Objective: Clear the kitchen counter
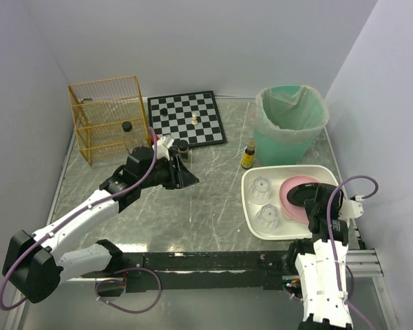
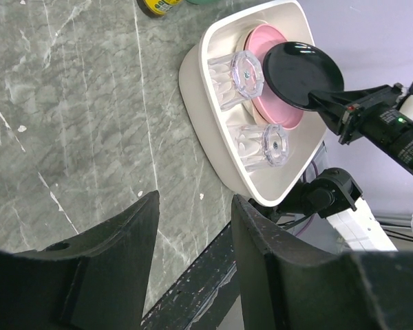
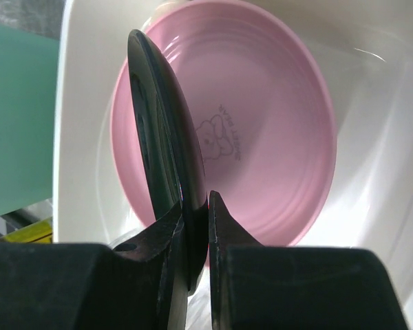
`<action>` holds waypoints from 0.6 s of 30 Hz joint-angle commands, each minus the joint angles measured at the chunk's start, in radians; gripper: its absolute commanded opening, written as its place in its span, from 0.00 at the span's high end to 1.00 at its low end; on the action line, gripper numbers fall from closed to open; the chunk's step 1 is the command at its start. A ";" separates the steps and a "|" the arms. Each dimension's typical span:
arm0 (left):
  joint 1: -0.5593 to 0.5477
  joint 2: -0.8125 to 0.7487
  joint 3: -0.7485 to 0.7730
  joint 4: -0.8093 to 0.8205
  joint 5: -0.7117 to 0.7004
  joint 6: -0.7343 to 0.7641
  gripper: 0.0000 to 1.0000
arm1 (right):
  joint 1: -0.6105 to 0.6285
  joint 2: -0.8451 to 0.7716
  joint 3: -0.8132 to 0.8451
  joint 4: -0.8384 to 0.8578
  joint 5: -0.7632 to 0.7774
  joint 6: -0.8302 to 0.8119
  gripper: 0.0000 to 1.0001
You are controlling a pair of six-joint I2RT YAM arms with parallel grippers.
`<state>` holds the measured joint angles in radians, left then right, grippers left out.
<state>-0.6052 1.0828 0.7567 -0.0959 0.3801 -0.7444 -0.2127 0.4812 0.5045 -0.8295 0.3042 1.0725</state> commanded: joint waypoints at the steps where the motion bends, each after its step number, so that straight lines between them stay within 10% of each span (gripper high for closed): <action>1: 0.002 -0.008 -0.002 0.012 0.005 0.008 0.49 | -0.033 0.019 -0.029 0.147 -0.025 -0.042 1.00; 13: 0.004 0.023 0.030 0.008 0.019 0.017 0.49 | -0.120 0.126 -0.099 0.256 -0.157 -0.103 0.94; 18: 0.004 0.011 0.017 0.012 0.014 0.014 0.49 | -0.126 0.142 -0.122 0.265 -0.180 -0.121 0.63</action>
<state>-0.6052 1.1099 0.7567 -0.0956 0.3809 -0.7441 -0.3302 0.6109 0.4034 -0.6048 0.1535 0.9867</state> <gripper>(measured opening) 0.511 0.224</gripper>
